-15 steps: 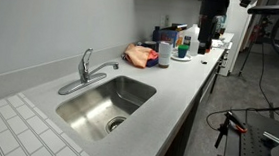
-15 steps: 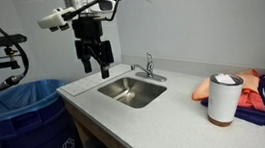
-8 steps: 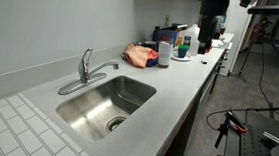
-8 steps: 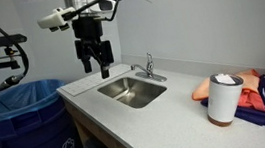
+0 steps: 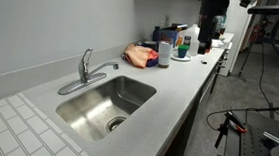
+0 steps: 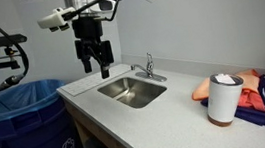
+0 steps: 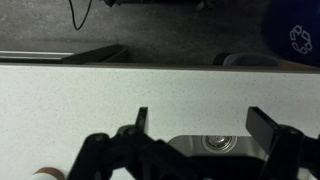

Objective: Push the handle of the faucet down

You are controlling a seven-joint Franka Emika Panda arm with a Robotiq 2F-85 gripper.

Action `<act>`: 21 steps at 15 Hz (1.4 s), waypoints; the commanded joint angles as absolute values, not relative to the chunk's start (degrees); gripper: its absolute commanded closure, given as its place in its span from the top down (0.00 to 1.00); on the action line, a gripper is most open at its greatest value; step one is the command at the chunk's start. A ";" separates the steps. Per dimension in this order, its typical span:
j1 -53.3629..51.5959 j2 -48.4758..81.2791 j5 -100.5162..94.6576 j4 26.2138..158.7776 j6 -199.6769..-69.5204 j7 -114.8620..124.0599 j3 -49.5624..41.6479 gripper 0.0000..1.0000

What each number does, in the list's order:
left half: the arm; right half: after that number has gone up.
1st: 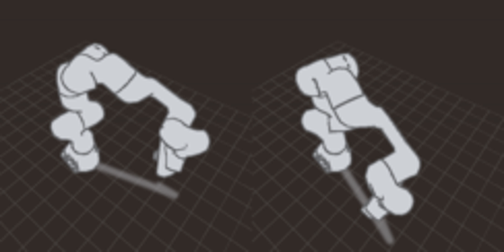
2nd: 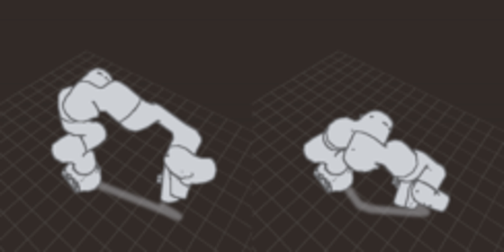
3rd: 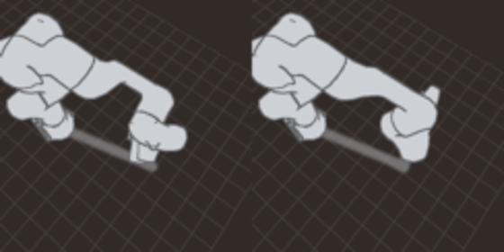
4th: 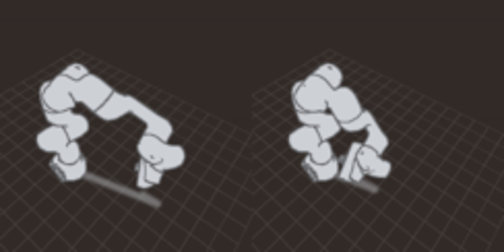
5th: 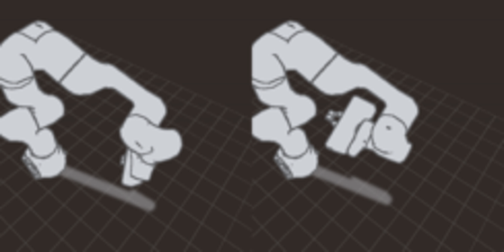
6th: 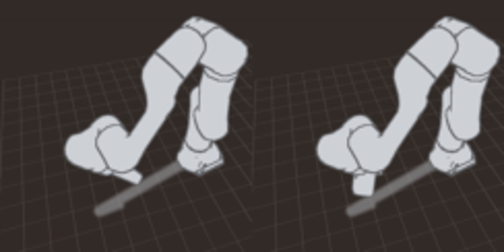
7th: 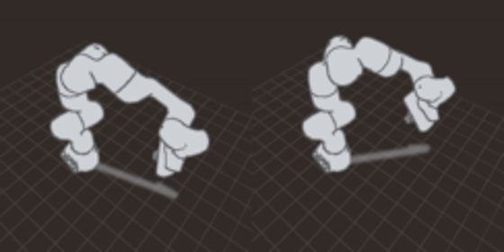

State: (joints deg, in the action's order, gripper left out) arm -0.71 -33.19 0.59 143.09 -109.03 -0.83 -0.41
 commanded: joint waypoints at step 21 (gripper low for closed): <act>-2.84 -11.74 4.29 122.57 -124.92 0.59 2.50 1.00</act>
State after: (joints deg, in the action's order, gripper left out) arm -1.70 -17.17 2.61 127.63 -120.10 -0.81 1.58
